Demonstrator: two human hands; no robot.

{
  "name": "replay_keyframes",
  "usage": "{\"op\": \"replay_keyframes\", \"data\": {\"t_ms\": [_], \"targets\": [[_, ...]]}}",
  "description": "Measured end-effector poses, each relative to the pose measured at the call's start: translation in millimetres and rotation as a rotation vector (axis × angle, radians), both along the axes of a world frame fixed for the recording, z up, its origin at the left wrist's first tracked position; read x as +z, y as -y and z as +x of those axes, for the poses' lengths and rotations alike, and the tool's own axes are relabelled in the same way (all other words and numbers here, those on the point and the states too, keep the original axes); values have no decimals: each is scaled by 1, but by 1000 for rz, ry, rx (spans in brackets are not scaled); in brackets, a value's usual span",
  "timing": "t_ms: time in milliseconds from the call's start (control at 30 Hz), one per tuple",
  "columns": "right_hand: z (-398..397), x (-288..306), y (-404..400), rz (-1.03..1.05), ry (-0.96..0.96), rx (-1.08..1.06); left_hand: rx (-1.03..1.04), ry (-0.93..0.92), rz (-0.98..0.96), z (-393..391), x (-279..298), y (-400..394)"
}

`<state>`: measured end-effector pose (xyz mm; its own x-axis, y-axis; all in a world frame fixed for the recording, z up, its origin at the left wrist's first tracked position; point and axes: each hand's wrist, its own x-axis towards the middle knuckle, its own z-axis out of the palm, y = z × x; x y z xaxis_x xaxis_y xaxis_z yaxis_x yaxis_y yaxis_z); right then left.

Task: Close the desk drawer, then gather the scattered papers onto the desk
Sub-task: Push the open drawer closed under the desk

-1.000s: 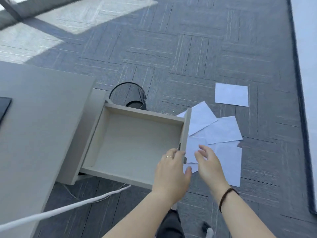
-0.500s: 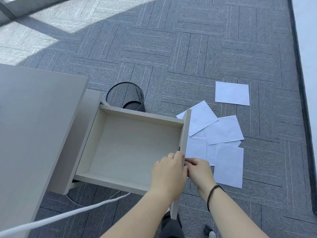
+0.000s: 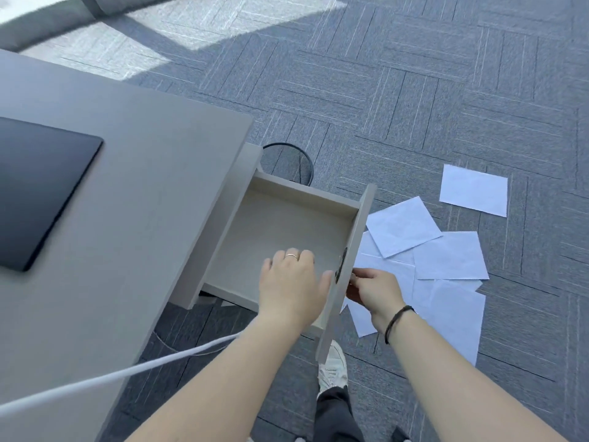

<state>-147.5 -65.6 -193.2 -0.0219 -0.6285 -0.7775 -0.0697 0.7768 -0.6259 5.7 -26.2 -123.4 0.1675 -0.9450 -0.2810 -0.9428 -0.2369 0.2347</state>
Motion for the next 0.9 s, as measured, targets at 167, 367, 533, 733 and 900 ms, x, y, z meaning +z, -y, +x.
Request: {"op": "replay_keyframes", "data": {"t_ms": [167, 367, 533, 733, 900], "targets": [[47, -5, 6, 23, 28, 28, 90, 14, -80, 47, 16, -32], [107, -8, 18, 25, 47, 112, 319, -63, -19, 90, 17, -60], [156, -9, 24, 20, 118, 118, 398, -137, 58, 117, -2, -77], [197, -11, 26, 10, 191, 107, 367, -10, -7, 112, -23, -71], [212, -14, 28, 15, 265, 108, 332, -44, -87, 125, -31, -62]]}}
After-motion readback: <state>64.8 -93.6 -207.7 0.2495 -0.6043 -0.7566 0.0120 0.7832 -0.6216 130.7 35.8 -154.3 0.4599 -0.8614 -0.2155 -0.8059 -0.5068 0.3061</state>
